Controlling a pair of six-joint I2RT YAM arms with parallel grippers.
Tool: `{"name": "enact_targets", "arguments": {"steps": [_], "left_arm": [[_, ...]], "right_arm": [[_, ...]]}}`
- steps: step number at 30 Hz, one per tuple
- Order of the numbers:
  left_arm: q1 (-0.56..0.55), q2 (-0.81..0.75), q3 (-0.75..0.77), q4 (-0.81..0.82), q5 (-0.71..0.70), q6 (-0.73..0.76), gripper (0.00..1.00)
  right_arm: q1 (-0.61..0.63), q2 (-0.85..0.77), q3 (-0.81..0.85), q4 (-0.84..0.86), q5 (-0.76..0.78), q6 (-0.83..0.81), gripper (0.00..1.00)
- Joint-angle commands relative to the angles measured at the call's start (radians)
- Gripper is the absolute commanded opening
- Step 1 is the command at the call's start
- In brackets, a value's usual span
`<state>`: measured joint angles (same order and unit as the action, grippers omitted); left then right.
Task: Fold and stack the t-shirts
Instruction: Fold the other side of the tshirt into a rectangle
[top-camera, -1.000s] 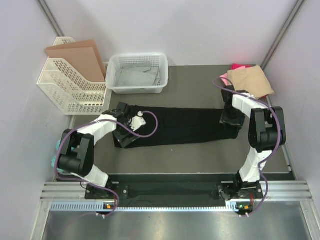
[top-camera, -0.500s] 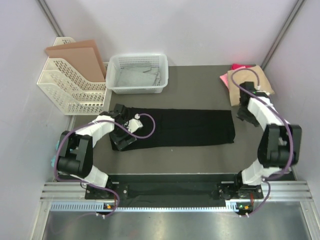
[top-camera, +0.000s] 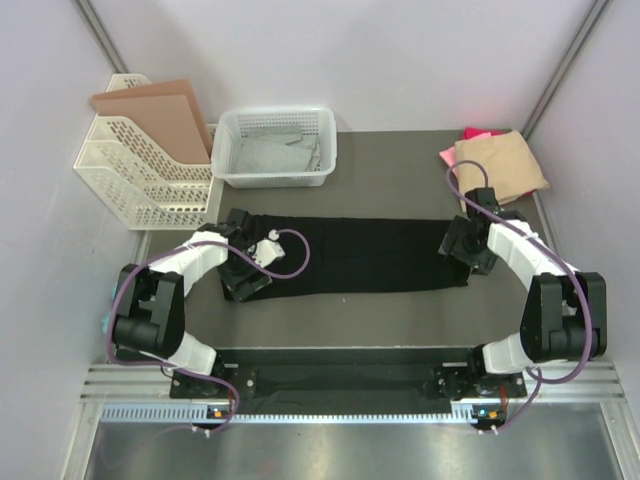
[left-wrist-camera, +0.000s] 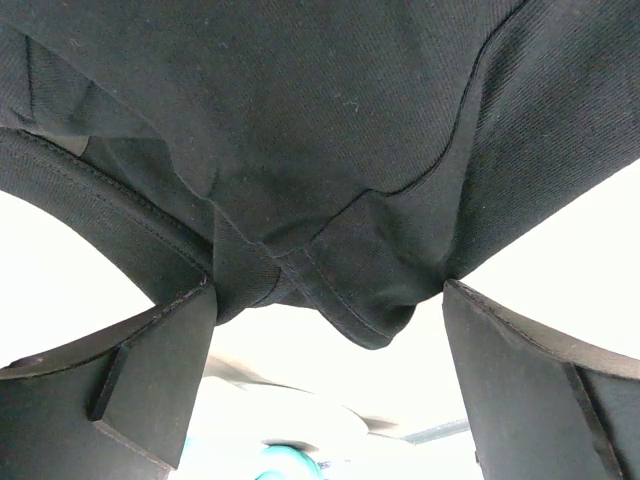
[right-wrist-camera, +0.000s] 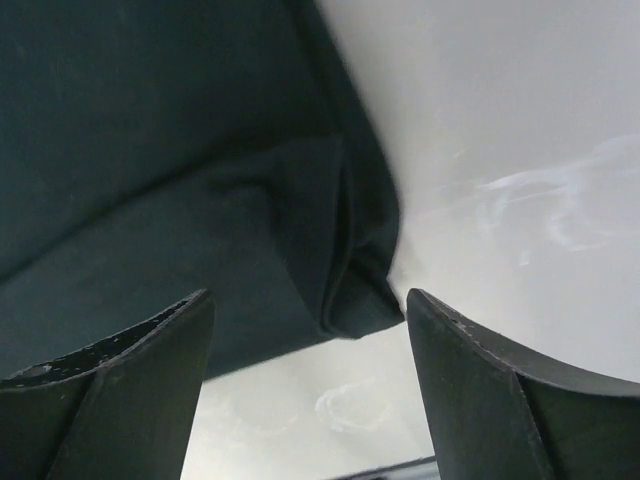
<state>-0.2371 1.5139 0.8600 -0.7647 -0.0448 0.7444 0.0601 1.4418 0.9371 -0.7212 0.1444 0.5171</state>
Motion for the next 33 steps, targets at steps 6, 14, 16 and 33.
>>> {"name": "enact_targets", "arguments": {"steps": [6, 14, 16, 33], "left_arm": [[0.005, -0.006, 0.001, -0.021, -0.029, 0.012, 0.99], [0.005, 0.026, 0.028, -0.022, -0.015, -0.008, 0.99], [0.005, 0.022, 0.034, -0.025, -0.017, -0.011, 0.99], [0.005, 0.025, 0.024, -0.012, -0.027, 0.001, 0.99]], "right_arm": [[-0.025, -0.158, -0.041, 0.006, -0.129, 0.009, 0.73], [0.072, -0.226, -0.173, 0.1, -0.293, 0.006, 0.72], [0.073, -0.164, -0.175, 0.114, -0.273, 0.004, 0.71], [0.014, 0.011, -0.032, 0.054, 0.037, -0.008, 0.71]]}}
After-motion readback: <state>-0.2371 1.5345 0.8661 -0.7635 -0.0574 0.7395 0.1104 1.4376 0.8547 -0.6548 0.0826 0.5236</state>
